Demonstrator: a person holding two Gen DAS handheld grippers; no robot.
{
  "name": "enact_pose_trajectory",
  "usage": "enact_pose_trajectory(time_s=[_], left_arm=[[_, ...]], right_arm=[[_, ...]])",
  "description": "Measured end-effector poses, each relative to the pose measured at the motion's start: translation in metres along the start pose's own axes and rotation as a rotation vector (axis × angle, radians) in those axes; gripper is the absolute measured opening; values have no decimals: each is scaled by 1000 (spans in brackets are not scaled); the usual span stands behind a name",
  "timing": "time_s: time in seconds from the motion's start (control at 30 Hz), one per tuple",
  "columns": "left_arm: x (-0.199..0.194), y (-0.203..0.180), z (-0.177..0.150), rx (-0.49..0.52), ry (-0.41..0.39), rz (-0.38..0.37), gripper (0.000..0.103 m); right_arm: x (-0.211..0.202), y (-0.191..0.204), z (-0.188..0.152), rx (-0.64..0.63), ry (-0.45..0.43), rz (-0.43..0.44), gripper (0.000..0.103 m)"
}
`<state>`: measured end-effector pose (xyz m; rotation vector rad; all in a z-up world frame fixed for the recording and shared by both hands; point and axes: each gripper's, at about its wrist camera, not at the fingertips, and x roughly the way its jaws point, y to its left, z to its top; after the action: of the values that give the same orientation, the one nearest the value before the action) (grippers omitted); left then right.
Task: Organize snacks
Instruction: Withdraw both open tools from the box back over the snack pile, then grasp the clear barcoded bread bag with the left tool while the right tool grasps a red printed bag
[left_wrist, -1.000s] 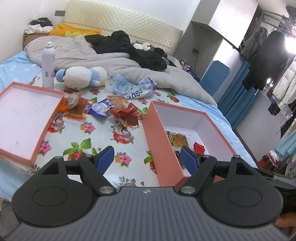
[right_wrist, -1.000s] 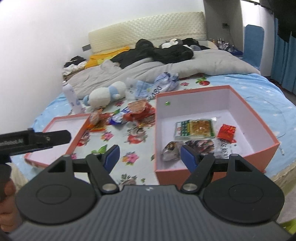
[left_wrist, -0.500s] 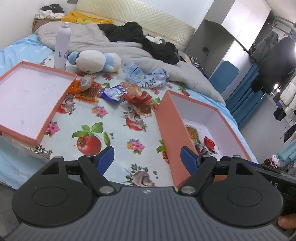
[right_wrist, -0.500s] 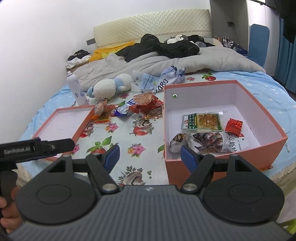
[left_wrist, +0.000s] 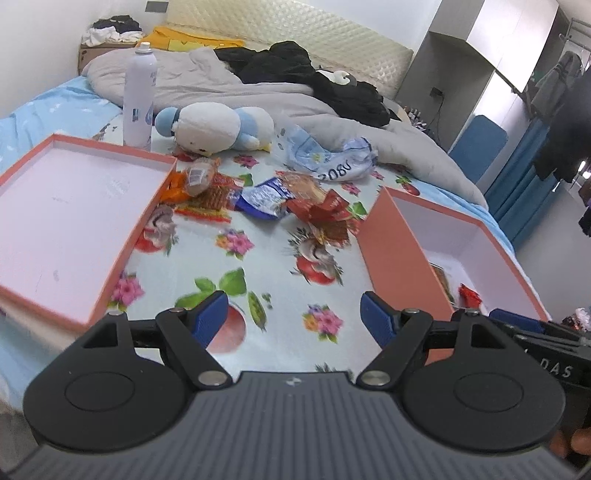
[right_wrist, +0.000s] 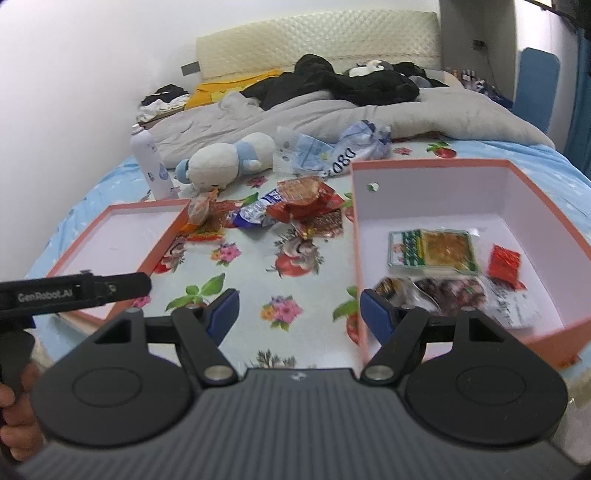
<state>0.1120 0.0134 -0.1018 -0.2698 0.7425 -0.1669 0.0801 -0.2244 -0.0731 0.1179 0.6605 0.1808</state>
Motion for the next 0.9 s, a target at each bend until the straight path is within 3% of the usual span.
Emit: enact_pose_trajectory(time_s=[0.23, 0.47, 0.6, 0.8, 0.9], left_arm=[[47, 17, 32, 14, -10, 15, 82], [87, 25, 67, 77, -12, 24, 81], [110, 27, 84, 124, -15, 36, 81], [153, 40, 108, 162, -4, 90, 81], [174, 47, 120, 191, 0, 132, 81]], right_arm=[[42, 12, 25, -15, -40, 32, 74], [91, 5, 53, 92, 2, 109, 73], [118, 3, 73, 85, 16, 94, 73], [167, -12, 96, 194, 74, 115, 72], [193, -19, 99, 258, 111, 85, 72]])
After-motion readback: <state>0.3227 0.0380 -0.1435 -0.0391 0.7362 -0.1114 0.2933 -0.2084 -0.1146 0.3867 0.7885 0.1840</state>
